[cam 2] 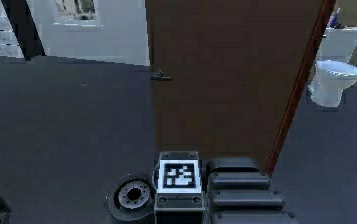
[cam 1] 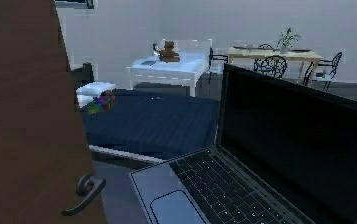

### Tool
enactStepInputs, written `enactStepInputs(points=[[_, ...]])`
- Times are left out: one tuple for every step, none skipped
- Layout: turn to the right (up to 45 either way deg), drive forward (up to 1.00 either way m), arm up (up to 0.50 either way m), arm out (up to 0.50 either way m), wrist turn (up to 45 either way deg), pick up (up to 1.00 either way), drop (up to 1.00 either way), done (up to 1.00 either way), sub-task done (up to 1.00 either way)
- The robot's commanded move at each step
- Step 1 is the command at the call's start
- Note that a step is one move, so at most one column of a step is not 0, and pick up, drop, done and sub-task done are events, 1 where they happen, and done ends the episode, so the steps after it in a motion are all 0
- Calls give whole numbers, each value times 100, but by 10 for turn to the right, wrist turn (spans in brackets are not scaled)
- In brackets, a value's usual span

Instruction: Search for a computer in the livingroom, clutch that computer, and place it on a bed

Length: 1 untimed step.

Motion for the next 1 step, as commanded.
enactStepInputs(points=[[0,65,0,0,0,0,0,0,0]])
